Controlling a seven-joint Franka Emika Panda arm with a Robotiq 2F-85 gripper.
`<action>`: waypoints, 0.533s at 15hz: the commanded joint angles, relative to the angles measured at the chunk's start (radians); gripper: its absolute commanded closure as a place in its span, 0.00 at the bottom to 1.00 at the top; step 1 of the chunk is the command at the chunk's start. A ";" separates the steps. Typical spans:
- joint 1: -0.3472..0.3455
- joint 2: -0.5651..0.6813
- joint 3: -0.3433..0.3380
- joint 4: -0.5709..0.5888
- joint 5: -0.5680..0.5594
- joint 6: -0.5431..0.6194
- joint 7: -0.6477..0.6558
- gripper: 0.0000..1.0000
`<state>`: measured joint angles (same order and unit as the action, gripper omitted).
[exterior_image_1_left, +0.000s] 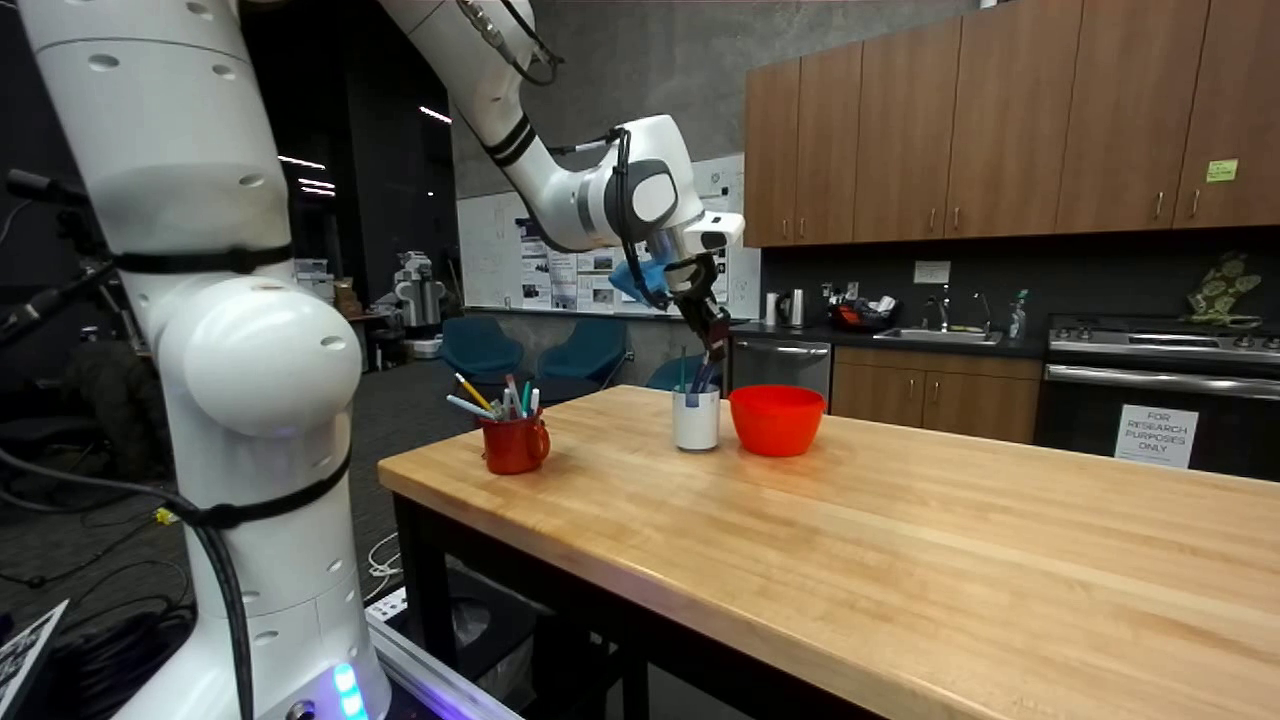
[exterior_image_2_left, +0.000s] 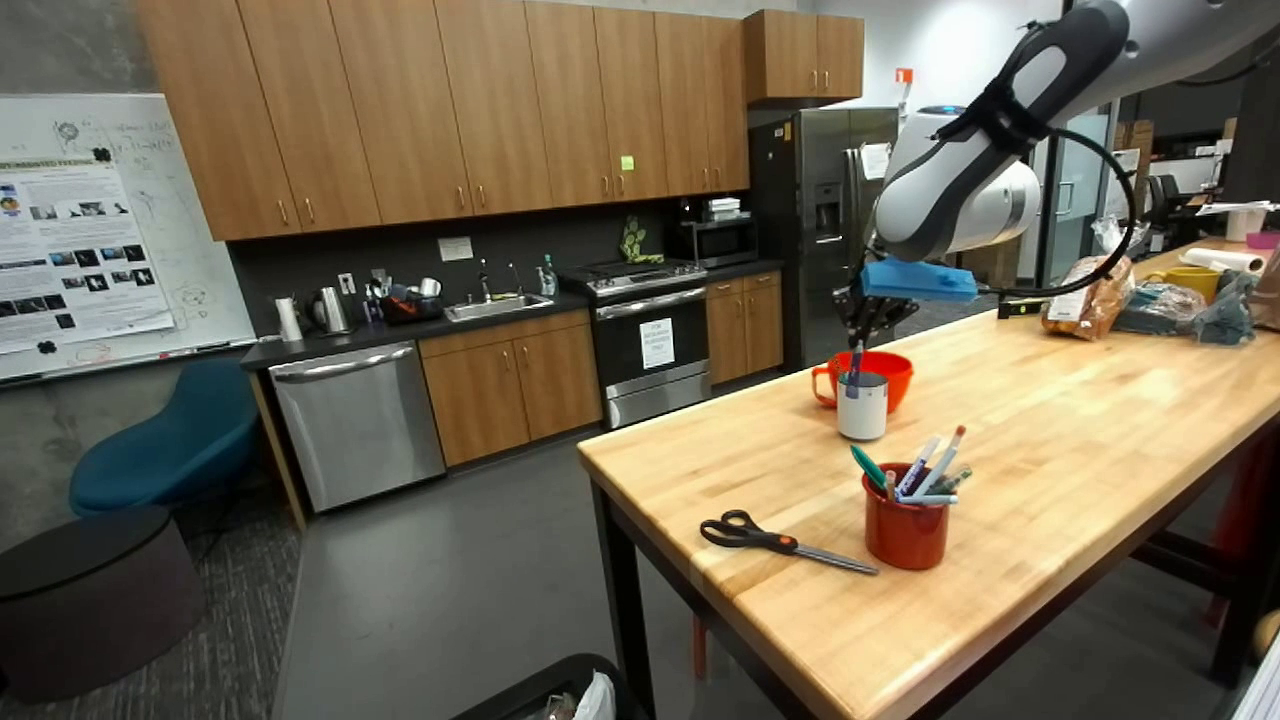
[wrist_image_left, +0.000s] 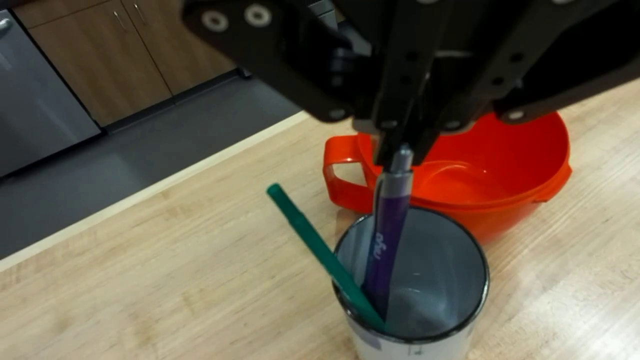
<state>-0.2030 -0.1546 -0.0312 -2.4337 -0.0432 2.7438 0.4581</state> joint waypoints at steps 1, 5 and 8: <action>-0.009 -0.086 0.014 -0.017 -0.091 -0.071 0.028 0.98; -0.020 -0.172 0.041 -0.022 -0.191 -0.169 0.032 0.98; -0.008 -0.235 0.053 -0.023 -0.187 -0.229 0.001 0.98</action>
<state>-0.2104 -0.3064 0.0031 -2.4358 -0.2144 2.5754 0.4750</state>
